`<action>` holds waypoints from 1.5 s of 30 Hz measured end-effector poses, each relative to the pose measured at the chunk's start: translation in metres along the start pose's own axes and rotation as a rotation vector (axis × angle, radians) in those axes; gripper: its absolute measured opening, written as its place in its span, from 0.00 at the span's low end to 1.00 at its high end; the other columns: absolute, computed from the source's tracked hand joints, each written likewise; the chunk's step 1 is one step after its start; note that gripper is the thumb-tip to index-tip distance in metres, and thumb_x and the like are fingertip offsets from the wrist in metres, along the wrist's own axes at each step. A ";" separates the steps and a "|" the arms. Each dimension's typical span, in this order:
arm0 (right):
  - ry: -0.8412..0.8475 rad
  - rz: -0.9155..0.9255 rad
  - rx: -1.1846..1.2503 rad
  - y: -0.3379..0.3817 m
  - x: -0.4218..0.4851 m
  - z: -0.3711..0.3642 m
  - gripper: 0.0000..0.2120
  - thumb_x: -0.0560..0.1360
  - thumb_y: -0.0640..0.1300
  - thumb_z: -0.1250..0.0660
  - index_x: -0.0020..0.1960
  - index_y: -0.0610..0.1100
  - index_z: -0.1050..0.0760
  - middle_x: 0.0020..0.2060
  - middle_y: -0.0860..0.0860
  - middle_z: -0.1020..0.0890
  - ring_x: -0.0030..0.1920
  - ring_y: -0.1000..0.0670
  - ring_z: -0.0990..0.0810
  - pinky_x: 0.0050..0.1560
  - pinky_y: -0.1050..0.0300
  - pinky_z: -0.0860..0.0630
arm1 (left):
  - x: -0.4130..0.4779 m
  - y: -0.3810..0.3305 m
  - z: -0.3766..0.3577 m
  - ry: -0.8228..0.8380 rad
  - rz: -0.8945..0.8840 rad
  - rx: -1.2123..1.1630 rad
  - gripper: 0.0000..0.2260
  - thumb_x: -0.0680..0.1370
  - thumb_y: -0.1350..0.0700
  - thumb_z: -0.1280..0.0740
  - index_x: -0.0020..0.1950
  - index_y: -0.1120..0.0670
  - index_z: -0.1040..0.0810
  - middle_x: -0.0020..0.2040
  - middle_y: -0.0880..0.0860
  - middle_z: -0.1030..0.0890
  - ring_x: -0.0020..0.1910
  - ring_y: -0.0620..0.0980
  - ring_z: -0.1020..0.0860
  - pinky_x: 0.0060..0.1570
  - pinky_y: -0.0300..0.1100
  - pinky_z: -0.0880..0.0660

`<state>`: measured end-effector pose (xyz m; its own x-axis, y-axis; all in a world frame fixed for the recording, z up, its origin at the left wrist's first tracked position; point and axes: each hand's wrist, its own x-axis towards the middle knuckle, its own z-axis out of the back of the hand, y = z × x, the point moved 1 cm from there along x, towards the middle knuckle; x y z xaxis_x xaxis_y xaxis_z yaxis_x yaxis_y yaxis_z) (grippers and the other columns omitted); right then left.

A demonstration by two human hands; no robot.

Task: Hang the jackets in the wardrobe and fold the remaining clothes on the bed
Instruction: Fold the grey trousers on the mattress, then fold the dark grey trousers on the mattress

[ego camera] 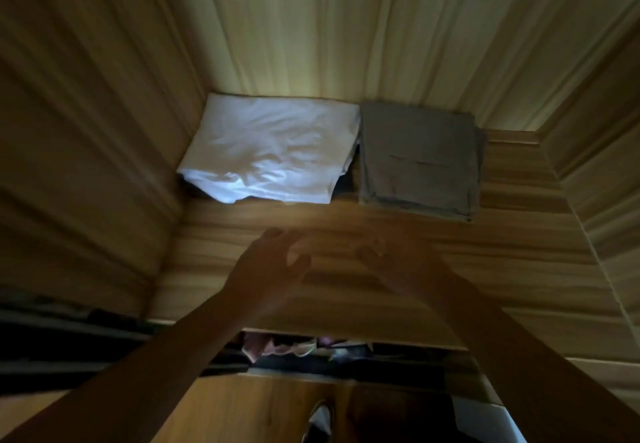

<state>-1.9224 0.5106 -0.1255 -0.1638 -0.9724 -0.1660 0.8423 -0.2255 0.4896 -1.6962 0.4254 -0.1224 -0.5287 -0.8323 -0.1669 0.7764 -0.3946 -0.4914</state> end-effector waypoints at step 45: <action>0.903 1.499 -0.702 0.744 -0.369 -0.452 0.24 0.81 0.63 0.42 0.73 0.54 0.32 0.67 0.50 0.23 0.63 0.47 0.23 0.60 0.48 0.23 | -0.858 0.337 0.032 -0.534 1.614 -0.297 0.22 0.78 0.37 0.40 0.71 0.41 0.30 0.64 0.49 0.25 0.60 0.54 0.21 0.55 0.50 0.23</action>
<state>-1.0035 0.7289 -0.0864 0.8939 0.0568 -0.4447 0.0802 0.9557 0.2832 -0.9697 0.9939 -0.1172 0.8699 -0.3354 -0.3616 0.2487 0.9315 -0.2656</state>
